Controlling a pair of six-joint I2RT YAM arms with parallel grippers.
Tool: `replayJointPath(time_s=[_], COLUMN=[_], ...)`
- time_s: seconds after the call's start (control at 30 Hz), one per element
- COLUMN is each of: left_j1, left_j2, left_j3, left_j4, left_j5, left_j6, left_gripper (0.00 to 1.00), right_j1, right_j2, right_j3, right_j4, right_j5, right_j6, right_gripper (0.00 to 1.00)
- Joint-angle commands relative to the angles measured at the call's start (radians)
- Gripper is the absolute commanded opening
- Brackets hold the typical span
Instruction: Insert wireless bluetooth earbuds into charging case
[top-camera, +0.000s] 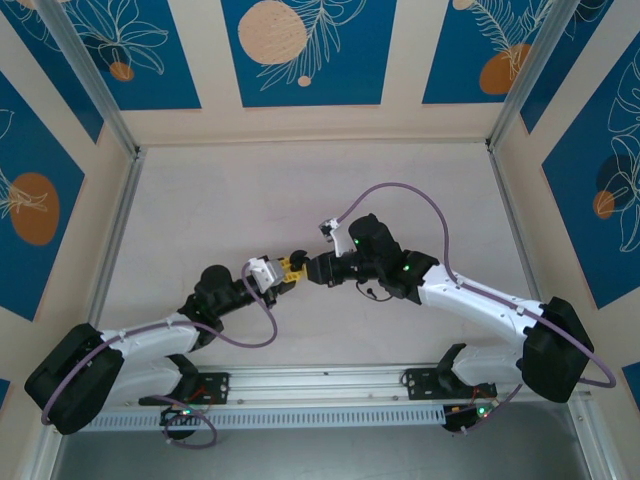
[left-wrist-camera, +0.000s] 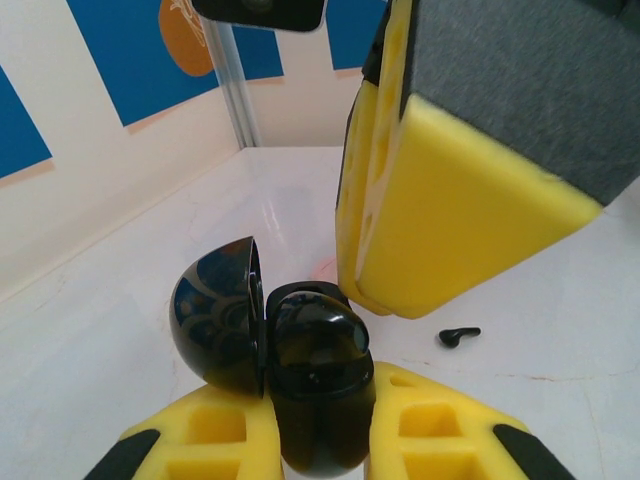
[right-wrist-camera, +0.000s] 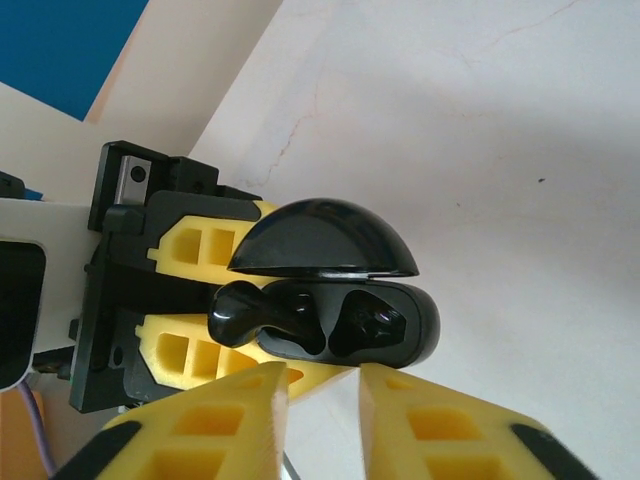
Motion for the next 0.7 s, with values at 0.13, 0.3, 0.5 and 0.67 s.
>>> replayJointPath(time_s=[0.13,0.3,0.5,0.67], left_j1=[-0.01,-0.011,-0.01,-0.01], left_j2=[-0.003,-0.009,-0.019,-0.03], left_j3=[0.034,0.034,0.034,0.033], left_j4=[-0.017,-0.021,-0.029,-0.038], left_j5=[0.0,-0.001,-0.003,-0.004], left_j6=[0.013,0.011,0.012,0.014], left_gripper=[0.06,0.06,0.06,0.06], right_j1=[0.017,0.039,0.052,0.054], right_j2=[-0.037,-0.013,0.017,0.036], right_j3=[0.059,0.1,0.125,0.14], right_j4=[-0.02,-0.055,-0.087,-0.103], right_j5=[0.002,0.023,0.063,0.08], right_j6=[-0.035,-0.058,-0.067,-0.075], right_gripper=[0.41,0.49,0.53,0.53])
